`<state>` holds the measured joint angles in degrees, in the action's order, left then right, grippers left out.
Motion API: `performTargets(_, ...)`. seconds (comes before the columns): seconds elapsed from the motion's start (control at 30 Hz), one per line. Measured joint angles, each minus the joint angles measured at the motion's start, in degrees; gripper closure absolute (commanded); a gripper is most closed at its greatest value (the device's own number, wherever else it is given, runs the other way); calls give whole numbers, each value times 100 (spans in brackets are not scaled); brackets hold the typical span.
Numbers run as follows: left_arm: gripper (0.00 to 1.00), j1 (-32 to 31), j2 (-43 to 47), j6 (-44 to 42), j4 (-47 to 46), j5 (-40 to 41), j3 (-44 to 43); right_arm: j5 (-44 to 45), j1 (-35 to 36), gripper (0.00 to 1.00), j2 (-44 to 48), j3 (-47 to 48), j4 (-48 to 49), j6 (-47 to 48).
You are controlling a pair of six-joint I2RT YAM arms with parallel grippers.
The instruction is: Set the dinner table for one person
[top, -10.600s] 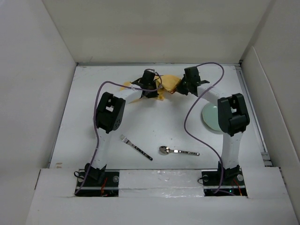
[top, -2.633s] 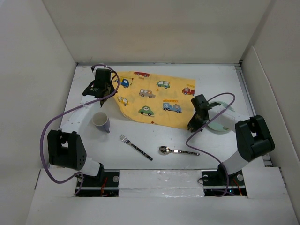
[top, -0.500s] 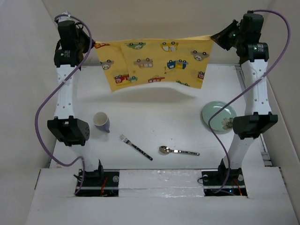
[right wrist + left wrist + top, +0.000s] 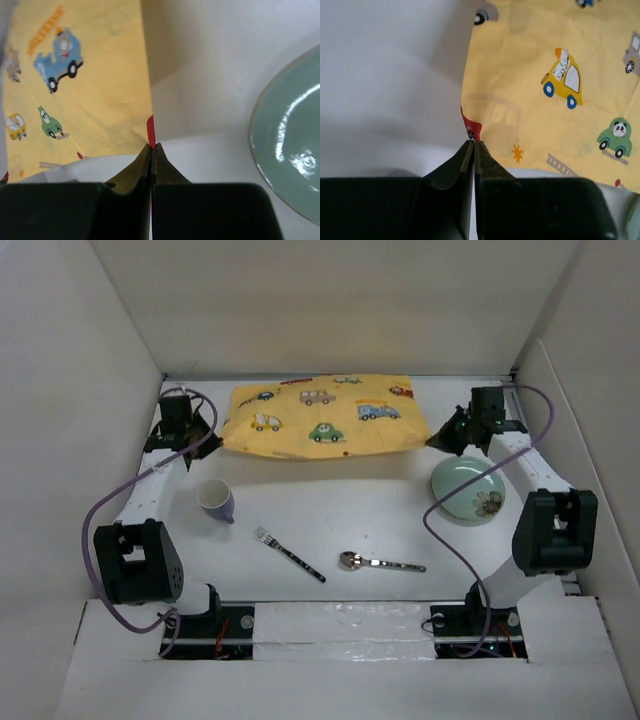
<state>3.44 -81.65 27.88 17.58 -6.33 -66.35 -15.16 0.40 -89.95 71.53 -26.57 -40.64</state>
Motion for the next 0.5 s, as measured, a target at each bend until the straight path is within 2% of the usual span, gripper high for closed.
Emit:
performTargets(0.1, 100, 0, -205, -63, -103, -39, 616, 46, 48, 100, -599, -278, 0, 133)
performTargets(0.2, 100, 0, -398, -138, -101, -68, 848, 153, 125, 100, -811, -361, -42, 214)
performTargets(0.37, 100, 0, -442, -299, -105, -63, 901, 297, 173, 100, -509, -601, 26, 254)
performTargets(0.5, 100, 0, -273, -413, -107, -52, 1038, 361, 186, 100, 4, -1193, 37, 297)
